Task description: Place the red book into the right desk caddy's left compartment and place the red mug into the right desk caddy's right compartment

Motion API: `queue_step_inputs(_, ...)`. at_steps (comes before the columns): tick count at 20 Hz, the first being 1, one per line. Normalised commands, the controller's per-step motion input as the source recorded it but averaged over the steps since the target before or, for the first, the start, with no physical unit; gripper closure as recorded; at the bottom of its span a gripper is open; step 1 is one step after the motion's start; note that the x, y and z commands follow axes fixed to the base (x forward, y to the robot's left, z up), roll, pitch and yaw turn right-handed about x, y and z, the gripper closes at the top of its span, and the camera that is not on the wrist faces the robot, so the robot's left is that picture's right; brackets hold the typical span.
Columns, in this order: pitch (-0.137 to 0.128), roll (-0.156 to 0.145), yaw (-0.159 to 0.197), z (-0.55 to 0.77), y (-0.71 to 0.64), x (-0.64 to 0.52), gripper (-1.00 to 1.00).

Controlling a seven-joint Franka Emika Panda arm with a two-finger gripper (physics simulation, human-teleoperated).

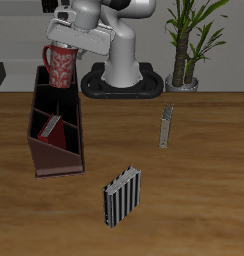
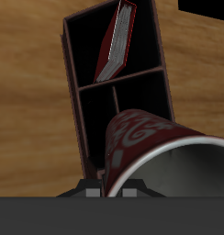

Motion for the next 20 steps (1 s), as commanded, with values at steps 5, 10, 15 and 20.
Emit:
queue_step_inputs(5,0.0,-0.018,-0.03,0.04,-0.06,-0.25,1.0)
queue_step_inputs(10,0.048,0.018,-0.025,-0.02,-0.03,-0.19,1.0)
queue_step_inputs(15,0.036,0.149,-0.001,0.04,0.12,-0.24,1.0)
queue_step_inputs(20,0.007,0.029,-0.001,0.02,-0.11,-0.15,1.0)
